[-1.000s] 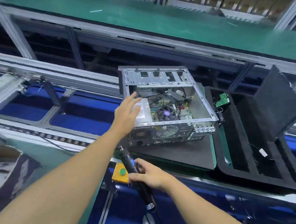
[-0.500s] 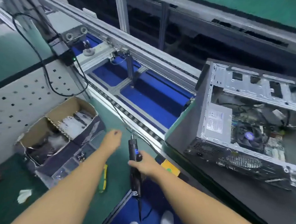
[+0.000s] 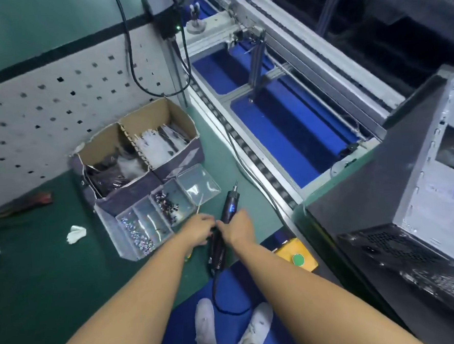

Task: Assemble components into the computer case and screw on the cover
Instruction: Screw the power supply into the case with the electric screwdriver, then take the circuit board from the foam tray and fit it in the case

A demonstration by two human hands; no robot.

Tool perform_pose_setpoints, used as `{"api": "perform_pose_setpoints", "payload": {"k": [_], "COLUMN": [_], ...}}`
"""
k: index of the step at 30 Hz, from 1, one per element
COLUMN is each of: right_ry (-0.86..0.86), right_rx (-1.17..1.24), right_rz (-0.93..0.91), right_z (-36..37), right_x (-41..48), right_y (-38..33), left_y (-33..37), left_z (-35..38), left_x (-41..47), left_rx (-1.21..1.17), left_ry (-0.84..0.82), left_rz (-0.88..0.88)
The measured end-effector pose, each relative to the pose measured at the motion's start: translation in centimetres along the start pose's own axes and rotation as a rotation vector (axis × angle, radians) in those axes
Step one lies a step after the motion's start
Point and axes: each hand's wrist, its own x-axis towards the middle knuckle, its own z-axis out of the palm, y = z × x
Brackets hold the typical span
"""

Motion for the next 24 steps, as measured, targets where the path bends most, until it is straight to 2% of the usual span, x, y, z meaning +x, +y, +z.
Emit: {"api": "perform_pose_setpoints", "payload": {"k": [5, 8, 10, 13, 17, 20, 24], "right_ry": [0.001, 0.034, 0.038, 0.091, 0.194, 0.332, 0.560], "right_rx": [-0.025, 0.041, 0.147, 0.289, 0.398, 0.480, 0.548], "right_rz": [0.005, -0.007, -0.019, -0.061, -0.126, -0.152, -0.098], "right_z": [-1.4, -4.3, -6.7, -10.8, -16.7, -21.5, -27.2], "right_x": [-0.9, -1.7, -2.6, -5.0, -9.2, -12.3, -16.1], "right_y": [-0.7, -1.3, -1.9, -2.7, -3.2, -2.1, 1.6], "left_y": [0.2, 2.4, 5.0, 9.7, 15.6, 18.8, 21.1], "left_z": [-0.3, -0.5, -0.2, 1.8, 6.0, 9.7, 15.1], "left_x": [0.4, -0.1, -0.9, -3.2, -7.4, -10.9, -14.3], "left_rx": [0.192, 0.290, 0.295, 0.207, 0.013, -0.056, 0.128], "left_ry": [0.021, 0.085, 0.110, 0.063, 0.010, -0.088, -0.200], "left_rz": [0.069, 0.143, 0.217, 0.380, 0.580, 0.684, 0.787]}}
